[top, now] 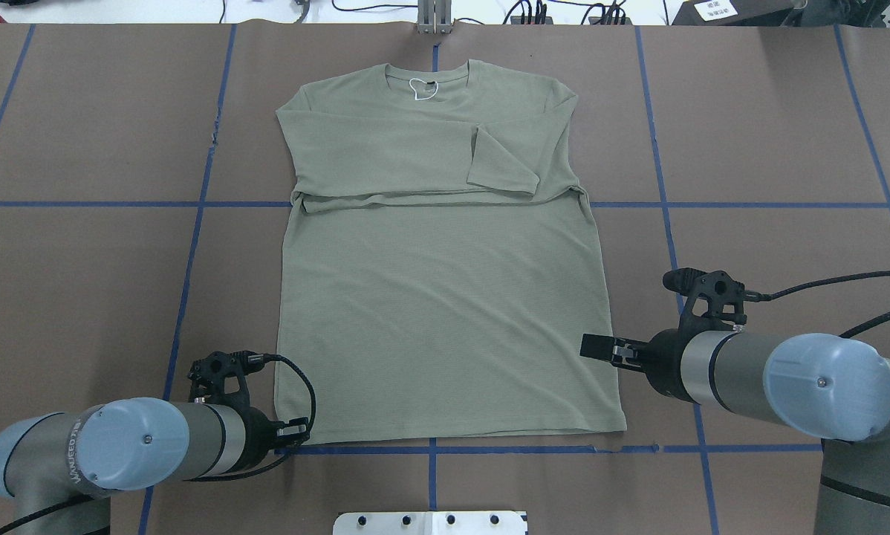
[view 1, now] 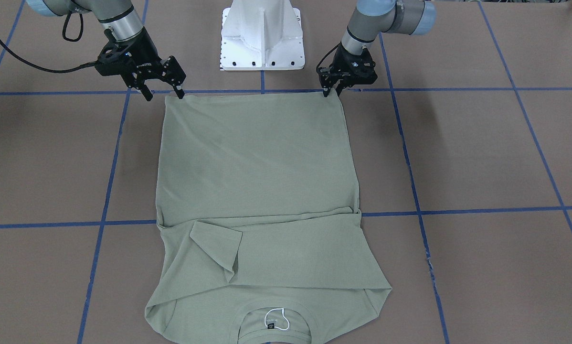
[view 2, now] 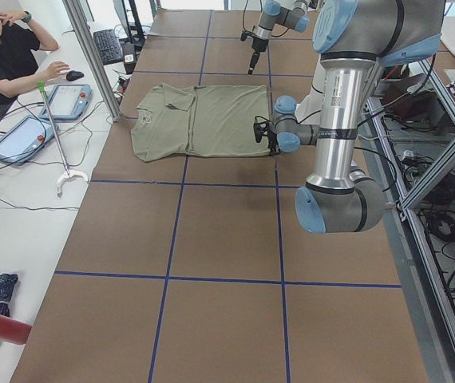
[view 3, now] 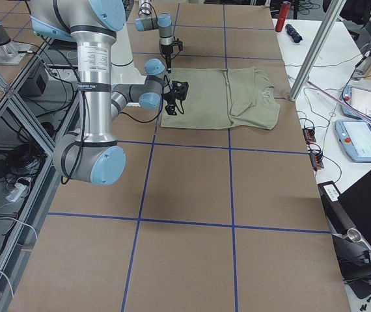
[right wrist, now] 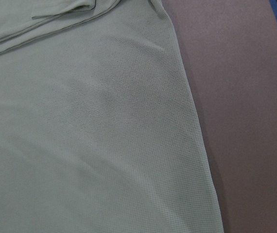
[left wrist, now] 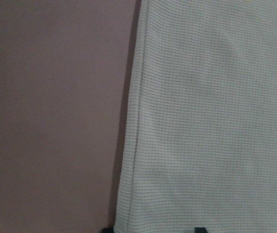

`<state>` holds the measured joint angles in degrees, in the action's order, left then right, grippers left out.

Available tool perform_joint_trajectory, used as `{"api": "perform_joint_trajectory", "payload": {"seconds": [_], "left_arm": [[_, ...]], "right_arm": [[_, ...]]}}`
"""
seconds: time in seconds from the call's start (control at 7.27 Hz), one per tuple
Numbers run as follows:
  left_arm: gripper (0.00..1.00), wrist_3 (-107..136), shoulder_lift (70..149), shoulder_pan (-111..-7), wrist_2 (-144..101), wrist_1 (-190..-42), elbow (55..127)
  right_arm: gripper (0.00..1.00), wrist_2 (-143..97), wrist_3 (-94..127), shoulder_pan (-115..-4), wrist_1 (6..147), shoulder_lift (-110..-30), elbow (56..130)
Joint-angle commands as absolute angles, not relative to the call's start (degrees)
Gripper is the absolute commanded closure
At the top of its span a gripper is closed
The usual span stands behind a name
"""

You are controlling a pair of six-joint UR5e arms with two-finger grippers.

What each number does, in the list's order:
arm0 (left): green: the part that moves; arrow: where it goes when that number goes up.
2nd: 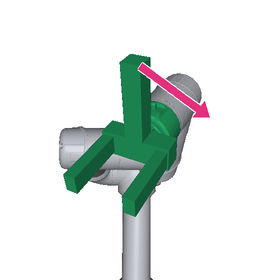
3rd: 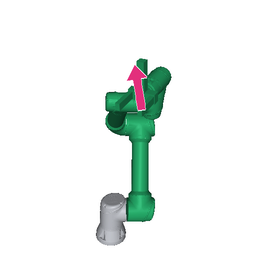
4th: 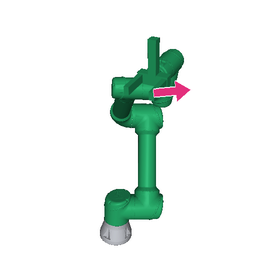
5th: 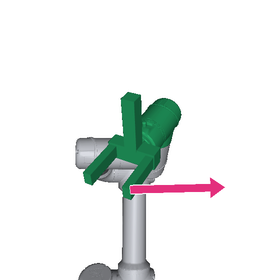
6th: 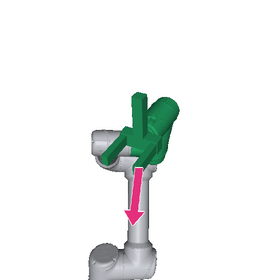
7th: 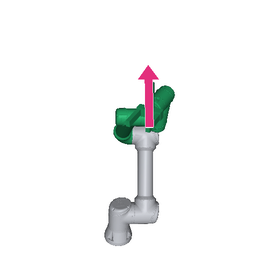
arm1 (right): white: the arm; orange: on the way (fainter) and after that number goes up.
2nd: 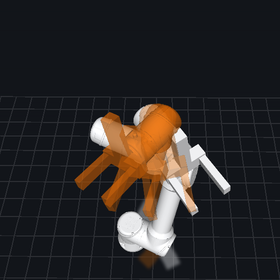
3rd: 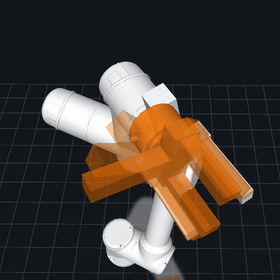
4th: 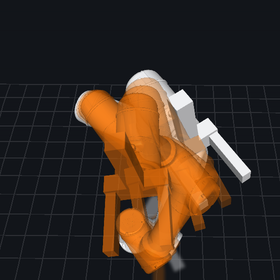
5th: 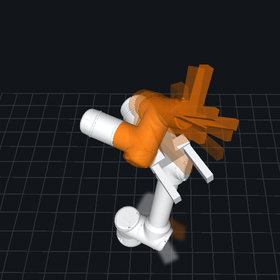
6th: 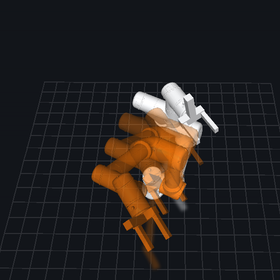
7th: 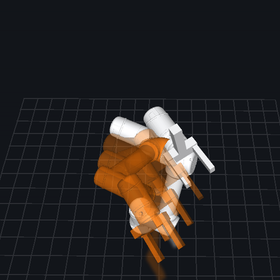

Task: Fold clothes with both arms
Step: 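Lower both grippers onto the hem corners and close them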

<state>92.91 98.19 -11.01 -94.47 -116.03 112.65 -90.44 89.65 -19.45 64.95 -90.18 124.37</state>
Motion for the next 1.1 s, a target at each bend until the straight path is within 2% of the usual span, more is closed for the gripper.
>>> {"api": "perform_joint_trajectory", "payload": {"seconds": [0.0, 0.14, 0.28, 0.69, 0.96], "left_arm": [[0.84, 92.9, 98.17, -10.99, -94.48, -116.02, 112.67], [0.9, 92.9, 98.17, -11.07, -94.48, -115.67, 112.85], [1.0, 92.9, 98.35, -11.07, -94.48, -115.4, 113.2], [1.0, 93.07, 98.35, -12.21, -94.48, -115.49, 118.2], [1.0, 93.69, 98.7, -13.79, -94.04, -115.84, 118.82]], "right_arm": [[0.0, -90.44, 89.65, -19.42, 64.95, -90.18, 124.28], [0.0, -90.35, 89.65, -19.34, 64.95, -90.18, 123.93], [0.0, -90.26, 89.82, -18.9, 64.86, -90.26, 123.32], [0.0, -84.41, 100.79, -15.32, 61.98, -93.15, 123.31], [0.0, -83.41, 103.26, -13.81, 60.47, -93.78, 122.87]]}}
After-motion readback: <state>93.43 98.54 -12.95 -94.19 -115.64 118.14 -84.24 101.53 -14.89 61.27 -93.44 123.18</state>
